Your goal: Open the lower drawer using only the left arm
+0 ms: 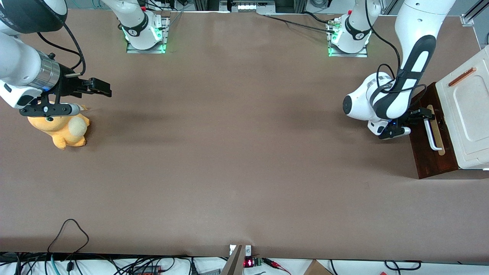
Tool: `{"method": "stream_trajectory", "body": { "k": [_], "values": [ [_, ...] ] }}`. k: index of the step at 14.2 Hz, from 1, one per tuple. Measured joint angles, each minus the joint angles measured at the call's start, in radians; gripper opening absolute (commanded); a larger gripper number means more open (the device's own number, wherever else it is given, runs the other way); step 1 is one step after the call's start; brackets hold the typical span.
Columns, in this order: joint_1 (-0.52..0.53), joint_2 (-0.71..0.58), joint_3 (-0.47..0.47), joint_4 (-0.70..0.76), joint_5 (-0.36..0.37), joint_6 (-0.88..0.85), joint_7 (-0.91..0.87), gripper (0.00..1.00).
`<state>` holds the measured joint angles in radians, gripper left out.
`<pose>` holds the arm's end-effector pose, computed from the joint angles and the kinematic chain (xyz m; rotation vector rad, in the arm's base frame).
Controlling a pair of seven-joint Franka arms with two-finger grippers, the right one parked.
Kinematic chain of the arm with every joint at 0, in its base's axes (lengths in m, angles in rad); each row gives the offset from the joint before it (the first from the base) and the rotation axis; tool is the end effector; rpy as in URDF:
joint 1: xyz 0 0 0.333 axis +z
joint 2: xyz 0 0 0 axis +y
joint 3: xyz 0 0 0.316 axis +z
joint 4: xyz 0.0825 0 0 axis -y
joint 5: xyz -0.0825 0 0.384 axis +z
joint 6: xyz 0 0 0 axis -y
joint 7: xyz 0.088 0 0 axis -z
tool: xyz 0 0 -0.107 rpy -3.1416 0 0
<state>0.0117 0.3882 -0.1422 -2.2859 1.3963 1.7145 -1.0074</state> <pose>0.4815 0.0267 0.1869 -1.8281 0.1124 0.0460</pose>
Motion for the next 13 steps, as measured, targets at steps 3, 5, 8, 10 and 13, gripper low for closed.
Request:
{"method": "stream_trajectory", "body": {
  "k": [3, 5, 8, 10, 13],
  "values": [
    [0.0, 0.0, 0.002, 0.0, 0.003, 0.0, 0.003, 0.54],
    [0.0, 0.0, 0.006, 0.0, 0.005, 0.0, 0.005, 0.53],
    [0.0, 0.0, 0.012, 0.0, 0.013, 0.0, 0.006, 0.49],
    [0.001, 0.0, 0.014, 0.0, 0.016, 0.0, 0.007, 0.4],
    [0.001, 0.0, 0.014, 0.0, 0.016, 0.0, 0.007, 0.21]
  ]
}}
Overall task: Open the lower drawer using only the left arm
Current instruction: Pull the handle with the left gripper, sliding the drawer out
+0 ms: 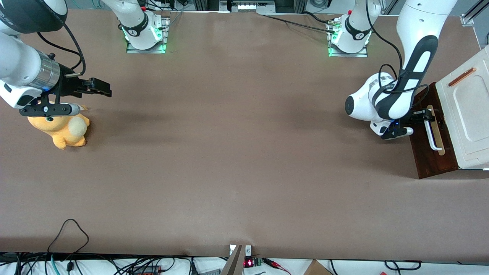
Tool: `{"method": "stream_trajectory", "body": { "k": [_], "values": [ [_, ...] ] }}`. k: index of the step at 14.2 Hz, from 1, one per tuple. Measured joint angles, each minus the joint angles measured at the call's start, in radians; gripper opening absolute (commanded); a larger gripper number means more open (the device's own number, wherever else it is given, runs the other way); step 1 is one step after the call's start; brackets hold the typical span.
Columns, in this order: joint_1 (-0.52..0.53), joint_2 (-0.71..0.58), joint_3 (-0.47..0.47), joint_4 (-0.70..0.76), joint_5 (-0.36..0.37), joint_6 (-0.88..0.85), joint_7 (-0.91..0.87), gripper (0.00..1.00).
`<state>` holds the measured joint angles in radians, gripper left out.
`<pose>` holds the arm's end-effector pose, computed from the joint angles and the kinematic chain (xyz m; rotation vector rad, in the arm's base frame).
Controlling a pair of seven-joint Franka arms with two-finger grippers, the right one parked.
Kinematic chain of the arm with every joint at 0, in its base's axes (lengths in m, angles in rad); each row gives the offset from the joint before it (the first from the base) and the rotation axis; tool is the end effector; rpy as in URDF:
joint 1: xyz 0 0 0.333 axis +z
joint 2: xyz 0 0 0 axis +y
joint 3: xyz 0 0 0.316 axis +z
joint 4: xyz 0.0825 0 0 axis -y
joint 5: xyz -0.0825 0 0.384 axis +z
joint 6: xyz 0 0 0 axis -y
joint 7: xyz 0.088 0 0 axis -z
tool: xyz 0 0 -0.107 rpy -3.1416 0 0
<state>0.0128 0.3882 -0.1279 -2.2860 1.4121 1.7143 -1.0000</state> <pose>0.4824 0.0345 0.1876 -1.8151 0.1174 0.0509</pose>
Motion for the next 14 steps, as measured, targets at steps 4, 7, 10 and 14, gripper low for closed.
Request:
{"method": "stream_trajectory", "body": {
  "k": [4, 7, 10, 14],
  "values": [
    [0.0, 0.0, -0.001, 0.001, 0.0, 0.0, -0.015, 0.0],
    [0.0, -0.001, -0.001, 0.001, 0.0, 0.0, -0.016, 0.0],
    [0.0, 0.0, -0.001, 0.001, 0.0, 0.0, -0.016, 0.0],
    [-0.013, 0.0, -0.005, 0.001, -0.001, 0.002, -0.016, 0.0]
  ]
}}
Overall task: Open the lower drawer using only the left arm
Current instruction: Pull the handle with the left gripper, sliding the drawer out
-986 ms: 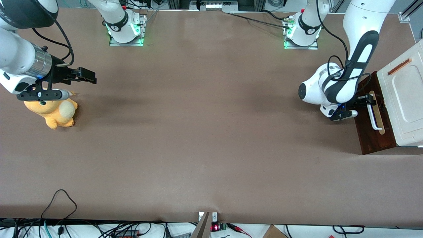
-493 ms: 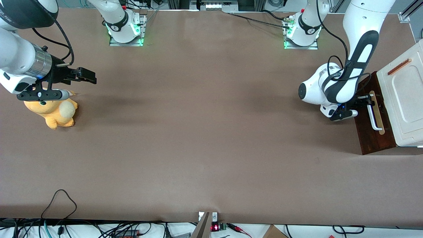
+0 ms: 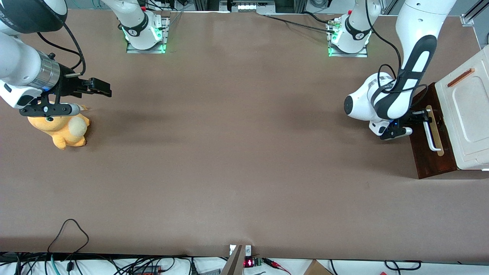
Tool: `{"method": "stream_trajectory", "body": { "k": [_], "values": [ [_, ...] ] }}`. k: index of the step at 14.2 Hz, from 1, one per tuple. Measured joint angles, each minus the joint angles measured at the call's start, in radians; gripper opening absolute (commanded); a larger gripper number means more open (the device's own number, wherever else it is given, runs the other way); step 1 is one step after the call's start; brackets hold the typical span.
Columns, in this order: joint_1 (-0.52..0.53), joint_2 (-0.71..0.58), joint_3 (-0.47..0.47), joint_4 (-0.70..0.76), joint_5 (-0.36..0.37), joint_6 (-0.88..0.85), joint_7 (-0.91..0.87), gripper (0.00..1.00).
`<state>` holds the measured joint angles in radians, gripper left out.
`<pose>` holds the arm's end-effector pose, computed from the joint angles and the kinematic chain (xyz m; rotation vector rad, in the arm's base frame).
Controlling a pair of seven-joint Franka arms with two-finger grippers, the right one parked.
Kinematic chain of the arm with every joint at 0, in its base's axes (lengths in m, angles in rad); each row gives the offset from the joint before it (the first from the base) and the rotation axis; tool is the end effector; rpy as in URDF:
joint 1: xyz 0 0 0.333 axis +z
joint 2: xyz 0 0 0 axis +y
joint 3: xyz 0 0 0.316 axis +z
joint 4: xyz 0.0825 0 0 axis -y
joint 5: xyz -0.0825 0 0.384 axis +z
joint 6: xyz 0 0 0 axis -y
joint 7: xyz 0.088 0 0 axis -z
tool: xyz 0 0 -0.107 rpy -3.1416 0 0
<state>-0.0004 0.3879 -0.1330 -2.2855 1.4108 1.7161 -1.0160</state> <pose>0.4831 0.0254 0.1877 -1.8190 0.1183 0.0262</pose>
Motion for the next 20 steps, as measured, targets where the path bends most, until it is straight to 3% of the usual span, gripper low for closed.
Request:
{"method": "stream_trajectory", "body": {
  "k": [6, 15, 16, 18, 19, 20],
  "values": [
    [-0.038, -0.008, -0.027, 0.006, -0.044, -0.003, 0.002, 0.0],
    [-0.078, -0.025, -0.149, 0.07, -0.203, -0.007, 0.023, 0.0],
    [-0.083, -0.025, -0.16, 0.079, -0.215, -0.008, 0.024, 0.13],
    [-0.086, -0.025, -0.166, 0.085, -0.223, -0.011, 0.026, 0.91],
    [-0.088, -0.025, -0.173, 0.093, -0.223, 0.0, 0.042, 1.0],
    [-0.094, -0.027, -0.185, 0.11, -0.223, 0.003, 0.06, 1.0]
  ]
}}
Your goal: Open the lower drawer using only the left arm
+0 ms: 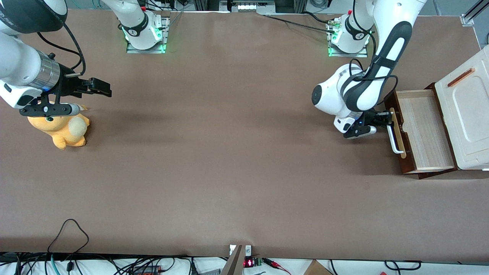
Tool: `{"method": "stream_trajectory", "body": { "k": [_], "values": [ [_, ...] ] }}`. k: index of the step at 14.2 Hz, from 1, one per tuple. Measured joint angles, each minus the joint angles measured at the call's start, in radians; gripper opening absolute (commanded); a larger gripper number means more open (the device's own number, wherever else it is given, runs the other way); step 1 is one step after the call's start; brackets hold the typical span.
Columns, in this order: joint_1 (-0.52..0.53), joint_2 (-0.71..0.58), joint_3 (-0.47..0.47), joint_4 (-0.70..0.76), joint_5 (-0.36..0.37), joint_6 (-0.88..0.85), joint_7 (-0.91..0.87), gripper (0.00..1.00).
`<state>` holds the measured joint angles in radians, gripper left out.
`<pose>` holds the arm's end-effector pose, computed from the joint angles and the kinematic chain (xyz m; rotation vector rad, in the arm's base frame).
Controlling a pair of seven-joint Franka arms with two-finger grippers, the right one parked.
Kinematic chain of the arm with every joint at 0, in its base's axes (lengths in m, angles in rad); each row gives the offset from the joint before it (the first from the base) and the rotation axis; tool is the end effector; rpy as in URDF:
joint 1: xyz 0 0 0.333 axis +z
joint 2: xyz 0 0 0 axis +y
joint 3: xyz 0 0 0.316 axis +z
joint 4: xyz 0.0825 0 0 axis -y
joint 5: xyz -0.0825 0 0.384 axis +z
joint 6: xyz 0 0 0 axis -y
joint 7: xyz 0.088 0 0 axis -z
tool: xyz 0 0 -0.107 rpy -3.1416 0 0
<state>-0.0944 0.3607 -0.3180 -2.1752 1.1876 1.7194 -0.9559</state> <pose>0.4969 -0.1252 0.2260 -2.0131 0.1862 -0.0771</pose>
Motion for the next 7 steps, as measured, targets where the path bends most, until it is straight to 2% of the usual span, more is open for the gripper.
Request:
{"method": "stream_trajectory", "body": {
  "k": [2, 4, 6, 7],
  "values": [
    [-0.01, -0.018, -0.012, 0.03, -0.004, 0.0, 0.039, 1.0],
    [-0.011, -0.046, -0.012, 0.056, -0.065, 0.002, 0.062, 1.0],
    [0.0, -0.08, -0.009, 0.102, -0.189, 0.016, 0.123, 1.0],
    [0.012, -0.1, -0.005, 0.139, -0.282, 0.026, 0.161, 1.0]
  ]
}}
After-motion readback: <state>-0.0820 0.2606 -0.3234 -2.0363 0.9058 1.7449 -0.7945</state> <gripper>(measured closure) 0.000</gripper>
